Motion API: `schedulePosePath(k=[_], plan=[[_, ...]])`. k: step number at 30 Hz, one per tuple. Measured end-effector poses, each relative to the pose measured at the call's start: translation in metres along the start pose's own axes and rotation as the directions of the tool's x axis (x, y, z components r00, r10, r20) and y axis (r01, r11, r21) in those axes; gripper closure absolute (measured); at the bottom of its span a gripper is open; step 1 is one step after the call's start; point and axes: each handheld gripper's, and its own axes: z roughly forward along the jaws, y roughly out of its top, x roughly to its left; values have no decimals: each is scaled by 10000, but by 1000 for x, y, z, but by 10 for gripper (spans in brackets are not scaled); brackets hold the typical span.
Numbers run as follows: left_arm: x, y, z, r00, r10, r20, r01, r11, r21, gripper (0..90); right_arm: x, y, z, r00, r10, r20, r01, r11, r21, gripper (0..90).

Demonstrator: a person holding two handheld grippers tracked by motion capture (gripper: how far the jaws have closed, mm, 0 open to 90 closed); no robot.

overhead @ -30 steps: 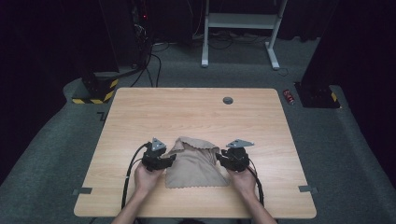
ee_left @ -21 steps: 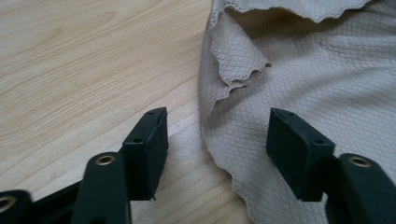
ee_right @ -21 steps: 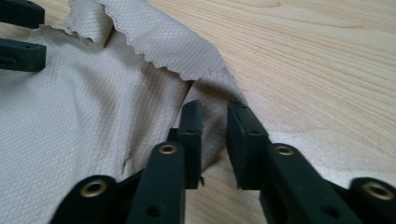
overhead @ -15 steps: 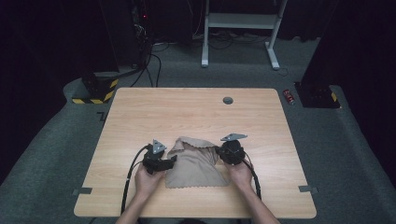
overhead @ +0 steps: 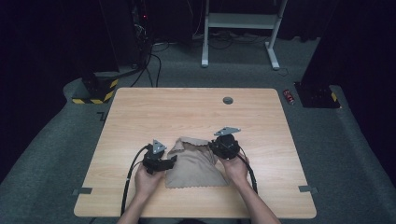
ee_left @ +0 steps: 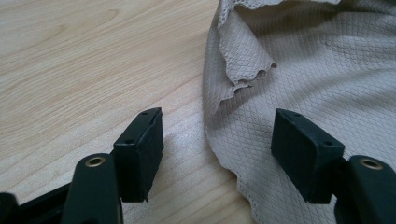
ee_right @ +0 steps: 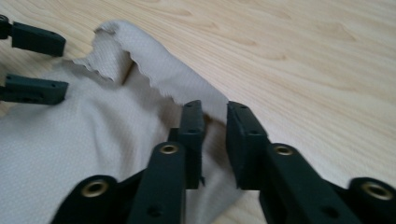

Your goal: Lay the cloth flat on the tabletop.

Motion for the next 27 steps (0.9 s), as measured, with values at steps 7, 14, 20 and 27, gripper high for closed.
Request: schedulePosePath(k=[7,14,20,27], plan=[[0,0,0,10000,0,5,0,10000,3,343,-13,-23,-5,9964,816,240,-817,9967,27,645],[0,0,0,10000,1,4,-1,10000,-1,343,-19,-25,8,9944,1037,199,-1045,9934,466,813],[0,0,0,10000,4,4,-4,10000,3,343,-10,-5,2,9983,575,-79,-575,9983,5,888],[0,0,0,10000,-7,8,7,10000,3,343,24,20,1,9972,-438,-599,426,9988,-222,889]])
